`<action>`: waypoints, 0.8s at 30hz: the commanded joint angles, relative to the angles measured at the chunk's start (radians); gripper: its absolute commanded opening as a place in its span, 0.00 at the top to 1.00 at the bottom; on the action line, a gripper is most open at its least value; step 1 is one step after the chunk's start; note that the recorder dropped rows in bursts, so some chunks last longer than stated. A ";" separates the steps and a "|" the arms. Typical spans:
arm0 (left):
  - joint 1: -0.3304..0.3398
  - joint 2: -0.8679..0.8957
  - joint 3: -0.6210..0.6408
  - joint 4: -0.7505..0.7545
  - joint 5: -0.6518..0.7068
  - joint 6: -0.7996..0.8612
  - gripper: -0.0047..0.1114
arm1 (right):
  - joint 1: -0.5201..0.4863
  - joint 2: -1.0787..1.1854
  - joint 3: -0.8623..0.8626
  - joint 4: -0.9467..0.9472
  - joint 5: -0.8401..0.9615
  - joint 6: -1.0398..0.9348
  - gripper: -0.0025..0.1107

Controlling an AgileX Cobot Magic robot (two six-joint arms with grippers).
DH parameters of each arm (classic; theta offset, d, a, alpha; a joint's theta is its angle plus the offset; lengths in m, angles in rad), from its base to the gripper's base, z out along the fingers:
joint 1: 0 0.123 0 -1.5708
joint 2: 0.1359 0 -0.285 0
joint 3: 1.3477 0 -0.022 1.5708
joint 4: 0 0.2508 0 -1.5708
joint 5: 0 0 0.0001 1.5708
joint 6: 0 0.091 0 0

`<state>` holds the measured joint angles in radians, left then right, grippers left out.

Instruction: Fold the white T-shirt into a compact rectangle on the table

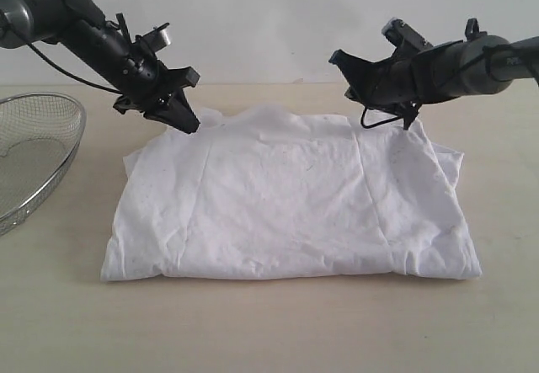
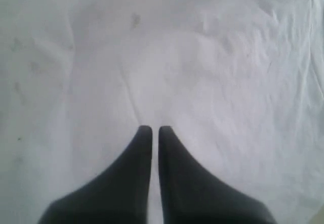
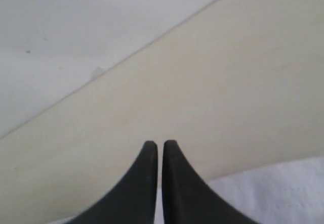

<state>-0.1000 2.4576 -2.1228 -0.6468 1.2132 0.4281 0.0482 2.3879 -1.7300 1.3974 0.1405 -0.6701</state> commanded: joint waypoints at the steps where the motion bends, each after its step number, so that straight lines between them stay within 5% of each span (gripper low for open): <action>1: -0.003 -0.001 -0.005 0.047 0.008 -0.010 0.92 | -0.022 -0.030 -0.015 -0.017 0.083 0.006 0.98; 15: -0.001 -0.020 0.040 0.149 0.008 -0.067 0.92 | -0.126 -0.351 0.372 -0.111 0.365 -0.092 0.98; 24: -0.001 0.015 0.127 0.373 -0.060 -0.204 0.92 | -0.165 -0.650 0.671 -0.291 0.422 -0.095 0.98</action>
<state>-0.1000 2.4578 -2.0073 -0.3467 1.1659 0.2647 -0.0890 1.8078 -1.1068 1.1757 0.5532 -0.7580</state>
